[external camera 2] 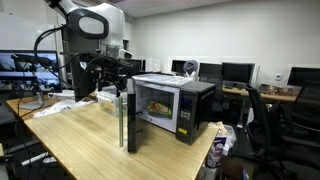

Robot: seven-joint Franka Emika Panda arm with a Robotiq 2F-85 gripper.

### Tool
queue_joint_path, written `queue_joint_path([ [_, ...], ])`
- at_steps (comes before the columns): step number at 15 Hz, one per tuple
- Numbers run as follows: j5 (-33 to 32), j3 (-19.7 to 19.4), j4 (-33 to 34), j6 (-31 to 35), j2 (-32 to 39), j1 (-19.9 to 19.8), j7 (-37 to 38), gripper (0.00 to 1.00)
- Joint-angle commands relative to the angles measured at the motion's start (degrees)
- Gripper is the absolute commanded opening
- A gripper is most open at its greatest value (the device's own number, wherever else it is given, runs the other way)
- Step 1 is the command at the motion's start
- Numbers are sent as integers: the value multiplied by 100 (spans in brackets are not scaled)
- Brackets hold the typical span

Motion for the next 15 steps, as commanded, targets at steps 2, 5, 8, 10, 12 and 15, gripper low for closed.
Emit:
queue_joint_path([
  [2,322,-24,243,-49,262,-173,129,100],
  [5,518,-63,411,-70,491,-272,188,100],
  [8,855,-178,697,18,801,-483,203,100],
  [10,1050,-208,814,167,889,-606,215,100],
  [12,1263,-258,1013,218,1014,-760,227,100],
  [15,1554,-298,1308,221,1189,-971,292,100],
])
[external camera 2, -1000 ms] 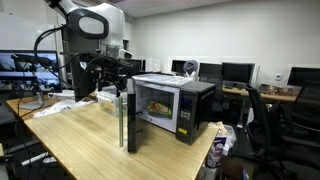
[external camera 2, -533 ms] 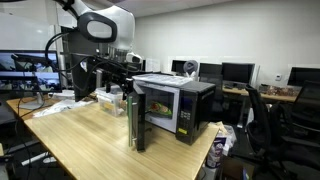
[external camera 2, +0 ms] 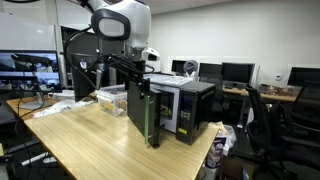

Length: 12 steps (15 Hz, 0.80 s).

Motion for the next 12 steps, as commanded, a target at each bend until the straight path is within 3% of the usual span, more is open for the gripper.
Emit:
queue_joint_path([
  [1,312,40,279,89,239,-193,125,100],
  [12,201,305,872,455,954,-351,863,100],
])
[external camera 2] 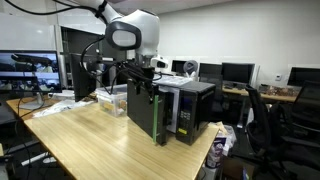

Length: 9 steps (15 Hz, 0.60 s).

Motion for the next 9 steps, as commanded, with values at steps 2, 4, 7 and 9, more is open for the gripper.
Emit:
queue_joint_path([
  [2,0,147,349,192,142,-167,353,100],
  [4,122,174,496,149,153,-236,432,100],
  [7,81,199,564,135,184,-269,598,100],
  [9,29,203,575,107,267,-275,715,100],
])
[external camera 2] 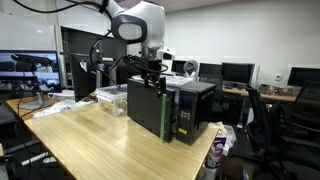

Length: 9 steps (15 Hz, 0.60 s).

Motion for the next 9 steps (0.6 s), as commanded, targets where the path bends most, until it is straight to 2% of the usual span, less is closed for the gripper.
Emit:
queue_joint_path([
  [1,5,128,90,57,191,-112,268,100],
  [9,-191,215,538,-114,415,-81,878,100],
])
